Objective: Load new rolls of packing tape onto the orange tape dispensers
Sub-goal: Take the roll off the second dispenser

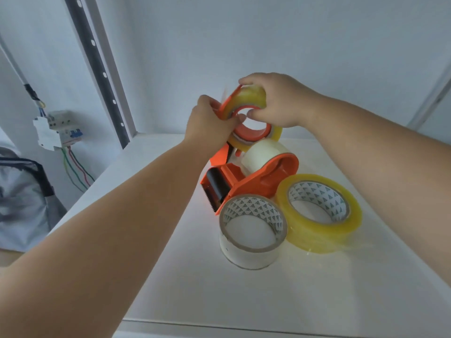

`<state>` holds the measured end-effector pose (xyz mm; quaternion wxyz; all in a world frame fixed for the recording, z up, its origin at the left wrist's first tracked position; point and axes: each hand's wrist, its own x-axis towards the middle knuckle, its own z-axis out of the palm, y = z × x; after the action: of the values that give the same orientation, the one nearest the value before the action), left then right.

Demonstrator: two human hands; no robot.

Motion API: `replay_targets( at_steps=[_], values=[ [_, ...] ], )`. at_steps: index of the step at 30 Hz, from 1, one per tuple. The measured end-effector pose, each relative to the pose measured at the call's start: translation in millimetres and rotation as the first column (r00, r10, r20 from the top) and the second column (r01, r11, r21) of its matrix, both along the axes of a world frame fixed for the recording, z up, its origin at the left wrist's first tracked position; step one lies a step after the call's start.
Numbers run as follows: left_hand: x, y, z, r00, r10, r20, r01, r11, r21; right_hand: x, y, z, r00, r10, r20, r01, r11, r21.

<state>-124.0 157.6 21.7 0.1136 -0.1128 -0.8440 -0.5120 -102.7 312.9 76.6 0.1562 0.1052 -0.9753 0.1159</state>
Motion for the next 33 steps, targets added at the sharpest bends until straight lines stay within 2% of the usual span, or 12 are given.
replay_targets(
  at_steps=[3,9,14,19,24,29,33],
  values=[
    [2,-1,-2,0.996,-0.092,-0.018,0.092,0.996,-0.019,3,13,-2,1.0,-0.021,-0.019,0.021,1.0,0.001],
    [-2,-11,-2,0.973,-0.231,0.028,0.227,0.969,0.102,2,25,-3,0.999,-0.02,-0.045,0.022,0.999,0.042],
    [-4,-15,-1,0.963,-0.261,0.068,0.241,0.946,0.217,1,33,-7,0.998,-0.018,-0.054,0.022,0.996,0.084],
    [-5,-17,-4,0.958,-0.218,0.187,0.104,0.87,0.482,1,45,-16,0.998,-0.027,-0.059,0.033,0.995,0.092],
    [-12,-20,-5,0.948,-0.189,0.257,-0.018,0.772,0.635,0,55,-30,0.997,-0.049,-0.067,0.054,0.996,0.066],
    [-28,-41,-17,0.915,-0.102,0.391,-0.23,0.664,0.712,1,60,-43,0.993,-0.057,-0.101,0.058,0.998,0.003],
    [-36,-60,-32,0.908,-0.056,0.415,-0.263,0.695,0.67,3,62,-49,0.983,-0.078,-0.166,0.062,0.993,-0.102]
  ],
)
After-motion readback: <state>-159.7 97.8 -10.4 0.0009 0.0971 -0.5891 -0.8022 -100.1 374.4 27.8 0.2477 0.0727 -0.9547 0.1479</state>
